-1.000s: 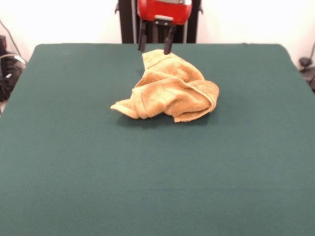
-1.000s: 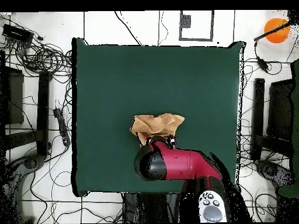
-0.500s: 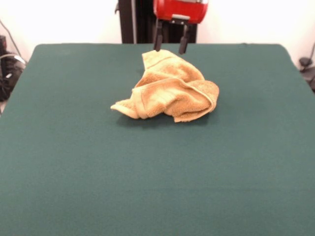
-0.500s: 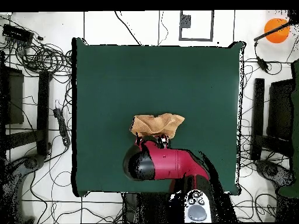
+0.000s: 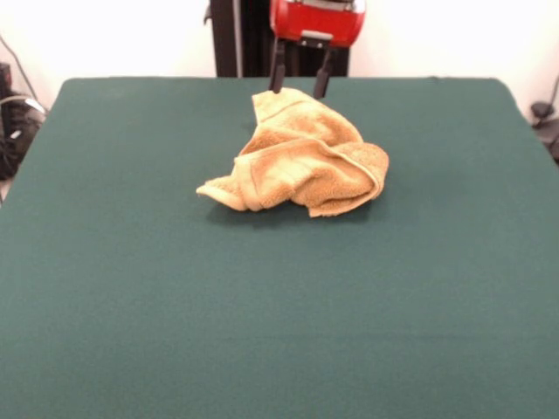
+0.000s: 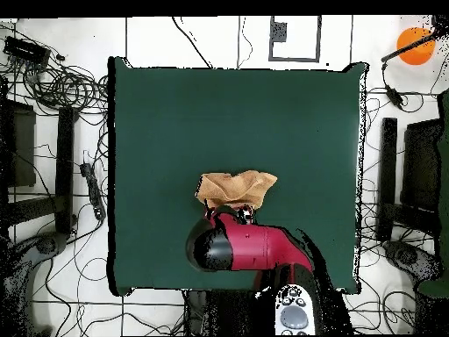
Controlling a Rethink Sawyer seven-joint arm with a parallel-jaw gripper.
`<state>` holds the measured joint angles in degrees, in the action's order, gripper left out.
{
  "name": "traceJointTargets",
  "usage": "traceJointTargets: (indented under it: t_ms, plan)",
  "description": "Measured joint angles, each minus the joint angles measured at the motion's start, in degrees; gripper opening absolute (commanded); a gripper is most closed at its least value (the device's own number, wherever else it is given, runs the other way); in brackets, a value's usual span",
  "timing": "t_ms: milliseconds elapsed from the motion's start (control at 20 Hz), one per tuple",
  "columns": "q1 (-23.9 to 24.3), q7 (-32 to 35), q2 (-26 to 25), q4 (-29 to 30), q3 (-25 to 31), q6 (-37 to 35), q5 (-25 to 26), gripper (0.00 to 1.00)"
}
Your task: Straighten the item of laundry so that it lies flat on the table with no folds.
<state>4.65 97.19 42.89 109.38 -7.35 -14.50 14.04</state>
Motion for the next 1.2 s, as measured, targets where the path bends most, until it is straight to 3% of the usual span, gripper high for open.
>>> traceJointTargets:
  t_ms: [1200]
  plan:
    - [-2.86, 0.00, -0.85, -0.01, -2.95, 0.00, -1.70, 1.00]
